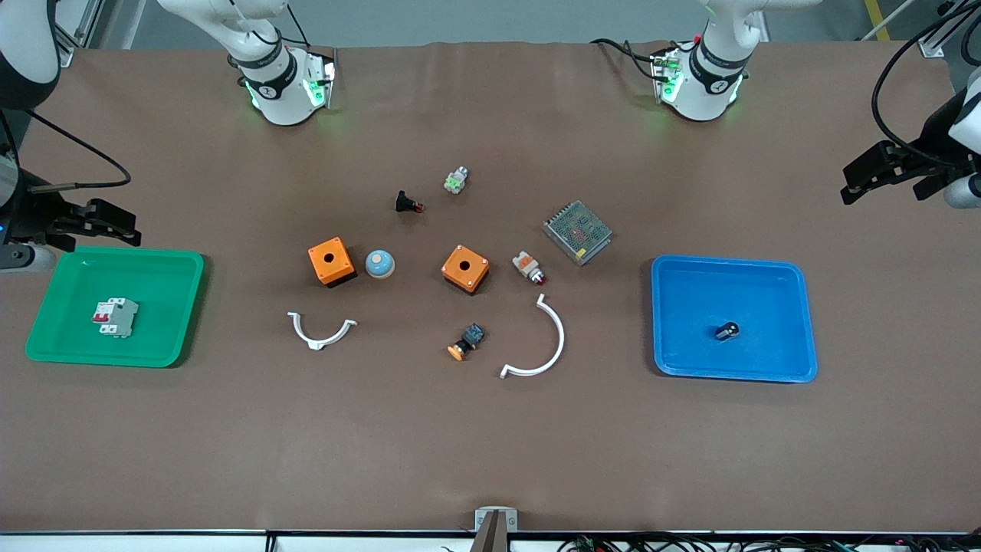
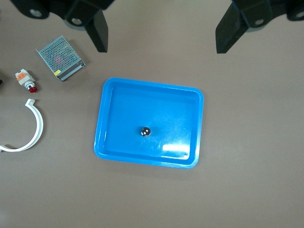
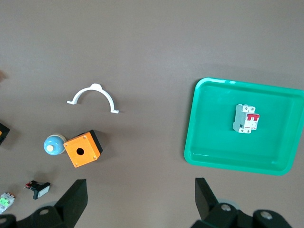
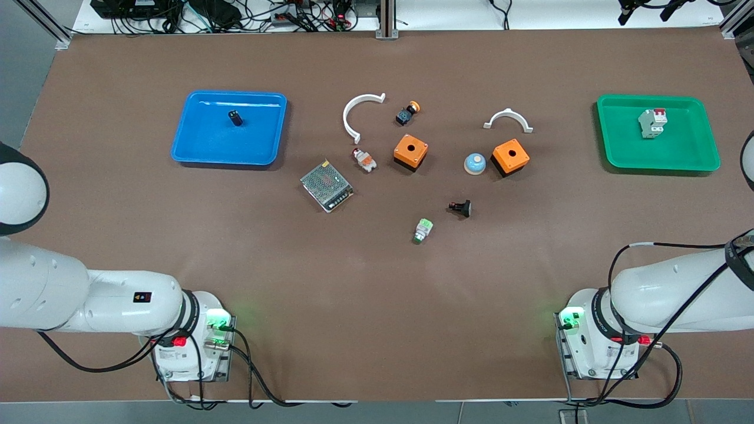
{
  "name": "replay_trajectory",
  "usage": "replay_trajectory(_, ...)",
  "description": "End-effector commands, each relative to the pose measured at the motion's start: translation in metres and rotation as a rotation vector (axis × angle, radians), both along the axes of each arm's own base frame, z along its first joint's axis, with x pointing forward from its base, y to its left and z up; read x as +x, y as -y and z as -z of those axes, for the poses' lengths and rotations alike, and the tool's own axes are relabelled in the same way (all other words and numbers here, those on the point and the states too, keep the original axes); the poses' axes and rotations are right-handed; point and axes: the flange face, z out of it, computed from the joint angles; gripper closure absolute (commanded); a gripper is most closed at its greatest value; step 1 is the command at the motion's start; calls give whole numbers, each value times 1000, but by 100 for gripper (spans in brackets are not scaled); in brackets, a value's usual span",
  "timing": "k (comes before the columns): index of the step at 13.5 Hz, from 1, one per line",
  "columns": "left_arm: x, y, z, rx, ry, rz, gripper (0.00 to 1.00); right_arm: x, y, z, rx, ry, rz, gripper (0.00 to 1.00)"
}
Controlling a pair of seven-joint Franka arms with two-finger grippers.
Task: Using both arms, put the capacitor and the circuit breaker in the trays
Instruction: 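Open the right gripper over the green tray and withdraw both arms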
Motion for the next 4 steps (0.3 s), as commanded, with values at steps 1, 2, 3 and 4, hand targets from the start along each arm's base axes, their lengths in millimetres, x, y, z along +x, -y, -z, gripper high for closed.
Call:
replay_trajectory(1,-2,0,-17,2,31,12,0,-3,0,-17,7,32,1,0)
replay_trajectory(2,-2,0,-17,2,29,12,0,-2,1,-23,6,46,4,0)
replay_trajectory(3,-3,0,-15,3,13,17,0,-2,1,-29,4,60,4,0)
replay_trajectory(4,-5,0,-14,4,-1,30,0,-1,2,-32,3,67,3,0)
